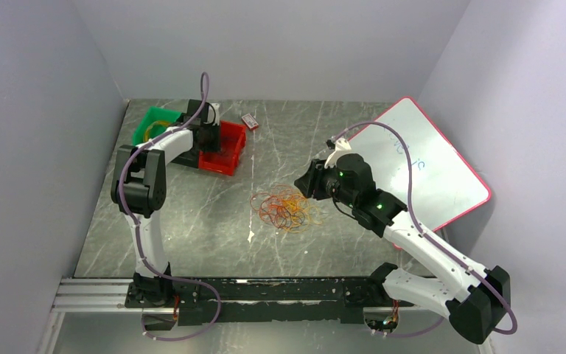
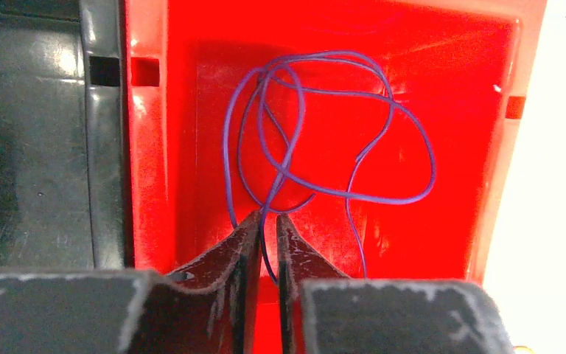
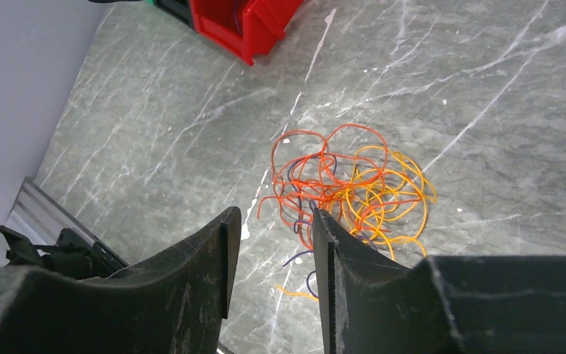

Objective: Untangle the cables

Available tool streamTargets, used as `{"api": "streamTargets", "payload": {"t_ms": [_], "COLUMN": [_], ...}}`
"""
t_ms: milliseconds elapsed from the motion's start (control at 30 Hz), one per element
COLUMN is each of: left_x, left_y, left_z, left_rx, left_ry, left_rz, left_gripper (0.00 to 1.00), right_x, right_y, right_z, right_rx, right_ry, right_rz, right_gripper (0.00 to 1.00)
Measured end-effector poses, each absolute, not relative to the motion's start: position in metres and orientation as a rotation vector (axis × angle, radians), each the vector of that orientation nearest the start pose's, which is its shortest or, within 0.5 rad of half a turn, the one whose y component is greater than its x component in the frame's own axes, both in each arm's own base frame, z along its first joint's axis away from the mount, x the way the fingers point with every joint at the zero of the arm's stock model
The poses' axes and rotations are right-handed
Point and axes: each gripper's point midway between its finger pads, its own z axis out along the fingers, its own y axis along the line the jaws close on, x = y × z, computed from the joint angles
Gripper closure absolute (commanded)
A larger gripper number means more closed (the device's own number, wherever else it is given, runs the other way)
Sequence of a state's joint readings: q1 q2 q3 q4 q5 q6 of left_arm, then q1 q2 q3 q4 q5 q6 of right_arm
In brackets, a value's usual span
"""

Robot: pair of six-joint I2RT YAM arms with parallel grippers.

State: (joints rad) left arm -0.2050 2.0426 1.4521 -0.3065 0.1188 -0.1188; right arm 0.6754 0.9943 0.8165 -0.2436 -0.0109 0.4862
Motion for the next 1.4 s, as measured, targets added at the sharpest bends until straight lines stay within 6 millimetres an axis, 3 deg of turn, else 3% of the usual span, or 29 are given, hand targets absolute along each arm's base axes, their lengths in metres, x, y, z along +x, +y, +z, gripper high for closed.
{"api": "streamTargets", "payload": {"t_ms": [333, 633, 933, 1233, 1300, 1400], "left_x": [0.484, 0.489, 0.487, 0.436, 0.421, 0.398], "left_y": [-0.126, -0.125, -0.122, -0.117, -0.118, -0.117], "left_z": [0.054, 0.106, 0.145, 0.218, 0.226, 0.225], "left_rx": [0.155, 0.148, 0.140, 0.120, 0.121, 0.108], "left_ry": [2.462, 2.358, 2.288, 2.134, 2.112, 2.108], "left_rz": [-0.277, -0.268, -0.262, -0.301, -0.313, -0.330], "left_gripper": [0.56, 0.55, 0.55, 0.55, 0.45, 0.44], "right_x": [0.251, 0.251, 0.251, 0.252, 0.253, 0.253], "right_y": [0.229, 0.229, 0.230, 0.234, 0.235, 0.235], "right_z": [0.216, 0.216, 0.216, 0.204, 0.200, 0.192], "right_rx": [-0.200, -0.200, -0.201, -0.212, -0.213, -0.217], "right_ry": [2.061, 2.062, 2.065, 2.103, 2.116, 2.144], "right_rz": [0.749, 0.754, 0.759, 0.754, 0.748, 0.735], "right_gripper": [0.55, 0.55, 0.55, 0.55, 0.55, 0.55]}}
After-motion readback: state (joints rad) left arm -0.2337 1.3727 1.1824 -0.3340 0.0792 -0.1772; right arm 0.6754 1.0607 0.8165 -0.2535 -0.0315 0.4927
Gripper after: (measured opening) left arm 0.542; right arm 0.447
